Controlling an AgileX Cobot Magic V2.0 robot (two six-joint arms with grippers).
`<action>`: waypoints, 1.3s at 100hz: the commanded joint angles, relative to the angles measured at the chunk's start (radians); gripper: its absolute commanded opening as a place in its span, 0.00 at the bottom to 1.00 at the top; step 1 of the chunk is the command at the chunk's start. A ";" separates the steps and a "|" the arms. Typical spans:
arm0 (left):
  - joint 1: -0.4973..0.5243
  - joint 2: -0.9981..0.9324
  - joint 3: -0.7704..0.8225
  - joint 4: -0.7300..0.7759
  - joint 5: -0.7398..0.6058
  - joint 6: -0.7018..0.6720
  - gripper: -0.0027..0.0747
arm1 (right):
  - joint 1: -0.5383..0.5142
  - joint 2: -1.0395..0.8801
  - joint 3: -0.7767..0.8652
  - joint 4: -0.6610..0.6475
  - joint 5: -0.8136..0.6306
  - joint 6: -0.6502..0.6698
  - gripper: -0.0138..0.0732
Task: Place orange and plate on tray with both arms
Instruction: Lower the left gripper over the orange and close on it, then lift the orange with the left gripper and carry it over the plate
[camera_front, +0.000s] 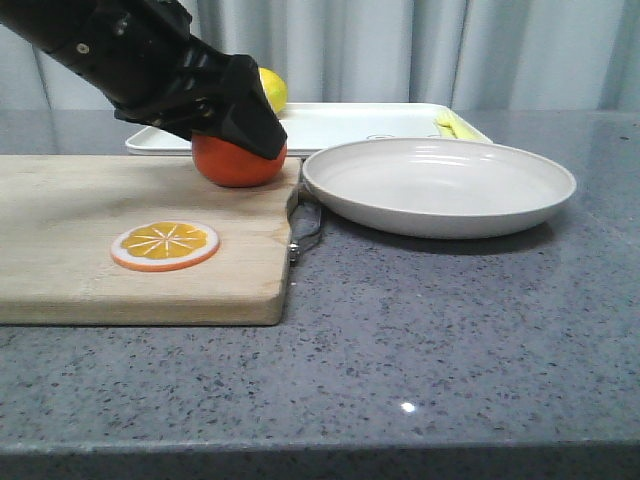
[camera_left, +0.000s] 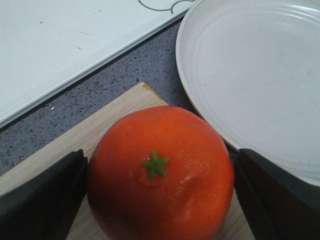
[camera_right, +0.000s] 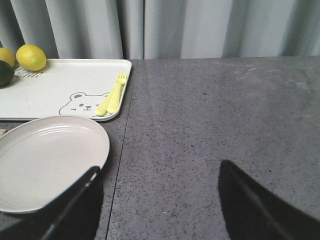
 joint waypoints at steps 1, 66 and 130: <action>-0.008 -0.037 -0.033 -0.032 -0.024 -0.010 0.77 | 0.002 0.017 -0.033 0.000 -0.080 0.001 0.73; -0.008 -0.037 -0.033 -0.032 -0.028 -0.010 0.46 | 0.002 0.017 -0.033 0.000 -0.080 0.001 0.73; -0.015 -0.128 -0.035 -0.102 0.015 -0.010 0.35 | 0.002 0.017 -0.033 0.000 -0.112 0.001 0.73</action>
